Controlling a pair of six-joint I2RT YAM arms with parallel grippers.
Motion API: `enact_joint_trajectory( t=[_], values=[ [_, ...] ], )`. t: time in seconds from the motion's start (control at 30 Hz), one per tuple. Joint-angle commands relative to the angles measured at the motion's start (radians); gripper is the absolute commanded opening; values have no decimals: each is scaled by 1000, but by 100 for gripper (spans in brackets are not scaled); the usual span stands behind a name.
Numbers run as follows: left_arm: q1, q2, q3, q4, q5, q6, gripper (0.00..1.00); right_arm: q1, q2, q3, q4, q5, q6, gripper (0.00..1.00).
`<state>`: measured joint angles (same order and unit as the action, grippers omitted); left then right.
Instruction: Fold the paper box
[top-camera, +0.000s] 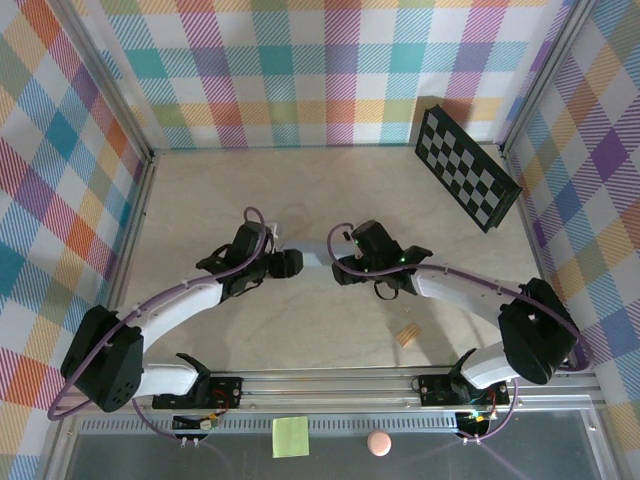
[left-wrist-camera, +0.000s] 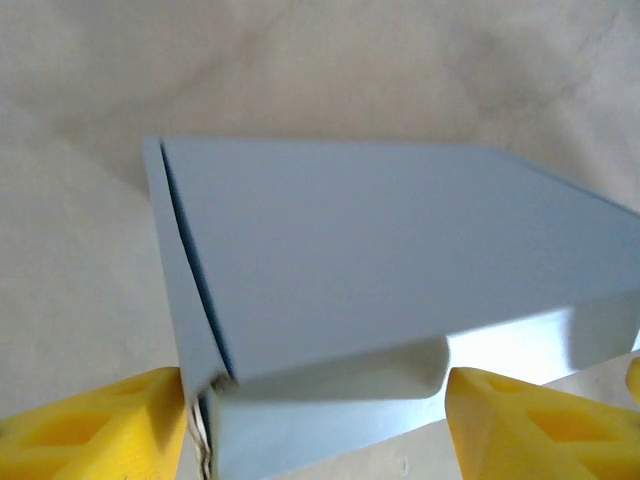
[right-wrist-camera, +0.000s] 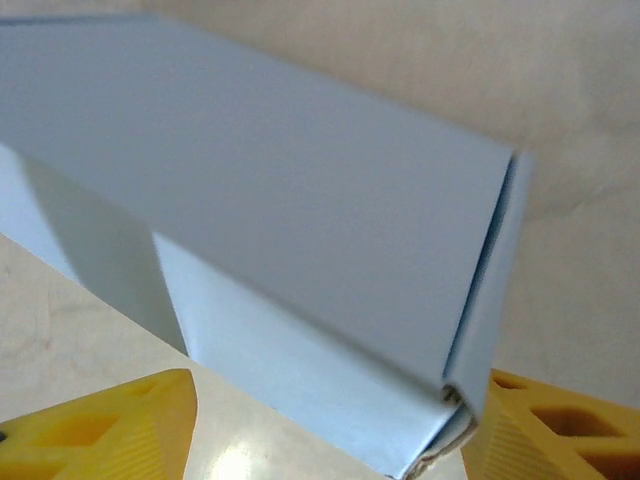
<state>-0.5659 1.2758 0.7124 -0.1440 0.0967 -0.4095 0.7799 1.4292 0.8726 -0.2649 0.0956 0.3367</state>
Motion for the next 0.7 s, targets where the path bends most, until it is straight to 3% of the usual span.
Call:
enact_joint_trajectory(
  t=[0.0, 0.17, 0.37, 0.67],
  values=[
    [-30, -56, -56, 43, 138, -80, 68, 36, -31, -35, 80, -129, 60, 68],
    [-34, -96, -147, 43, 136, -126, 69, 43, -21, -91, 93, -147, 109, 69],
    [-34, -34, -169, 7, 79, -141, 69, 42, 53, -91, 84, -142, 165, 69],
    [-28, 31, -62, -250, -65, -105, 70, 36, 160, 54, -160, -27, 203, 70]
  ],
)
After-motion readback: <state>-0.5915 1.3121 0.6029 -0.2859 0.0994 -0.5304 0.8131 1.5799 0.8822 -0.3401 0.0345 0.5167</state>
